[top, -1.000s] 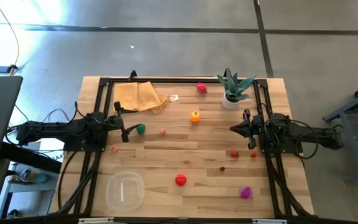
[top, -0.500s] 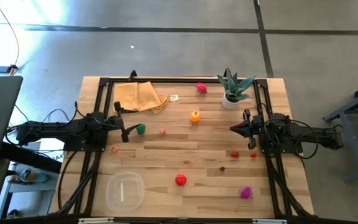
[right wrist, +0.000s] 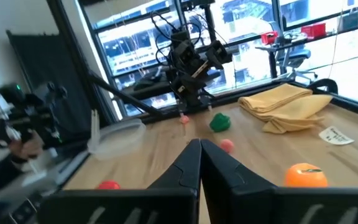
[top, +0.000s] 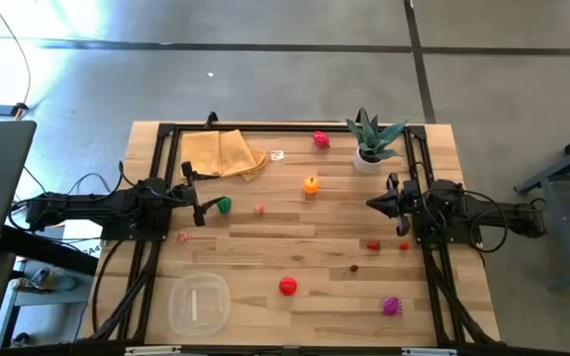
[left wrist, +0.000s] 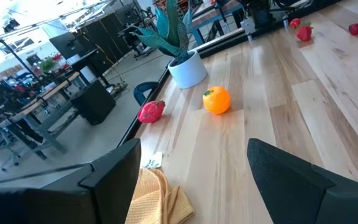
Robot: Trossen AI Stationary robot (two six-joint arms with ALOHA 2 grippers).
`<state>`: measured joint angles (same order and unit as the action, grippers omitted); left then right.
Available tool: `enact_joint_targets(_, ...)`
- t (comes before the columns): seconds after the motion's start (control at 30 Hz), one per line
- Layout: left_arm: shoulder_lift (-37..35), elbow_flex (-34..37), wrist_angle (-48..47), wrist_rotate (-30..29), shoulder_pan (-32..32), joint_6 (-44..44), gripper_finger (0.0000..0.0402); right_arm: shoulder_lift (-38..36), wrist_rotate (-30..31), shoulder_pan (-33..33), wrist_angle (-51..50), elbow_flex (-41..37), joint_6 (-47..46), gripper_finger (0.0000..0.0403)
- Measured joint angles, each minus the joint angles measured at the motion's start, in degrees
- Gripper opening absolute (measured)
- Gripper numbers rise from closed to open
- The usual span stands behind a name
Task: Pick and placing Produce into tupperware
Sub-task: Move the transparent bin to the center of the table
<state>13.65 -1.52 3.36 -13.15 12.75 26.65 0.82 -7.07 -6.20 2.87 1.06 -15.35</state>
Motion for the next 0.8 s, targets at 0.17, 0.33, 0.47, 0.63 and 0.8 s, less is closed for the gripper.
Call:
enact_joint_targets(0.17, 0.00, -0.02, 1.13, 0.00, -0.02, 0.00, 0.0285, 0.00, 0.00, 0.00, 1.79, 0.00, -3.30, 0.0000)
enact_joint_targets(0.33, 0.00, -0.01, 1.35, 0.00, -0.01, 0.00, 0.0285, 0.00, 0.09, -0.02, 3.94, 0.00, -3.85, 0.0000)
enact_joint_targets(0.47, 0.00, -0.02, 1.35, 0.00, 0.00, 0.00, 0.0285, 0.00, 0.61, -0.02, 6.62, 0.00, -3.11, 0.0000)
enact_joint_targets(0.63, 0.00, -0.02, 1.31, 0.00, -0.01, 0.00, 0.0285, 0.02, 0.61, -0.02, 10.34, 0.00, -4.13, 0.0000)
enact_joint_targets(0.8, 0.00, -0.01, 1.29, 0.00, -0.01, 0.00, 0.0285, 0.00, 0.59, -0.01, 12.94, 0.00, -3.78, 0.0000)
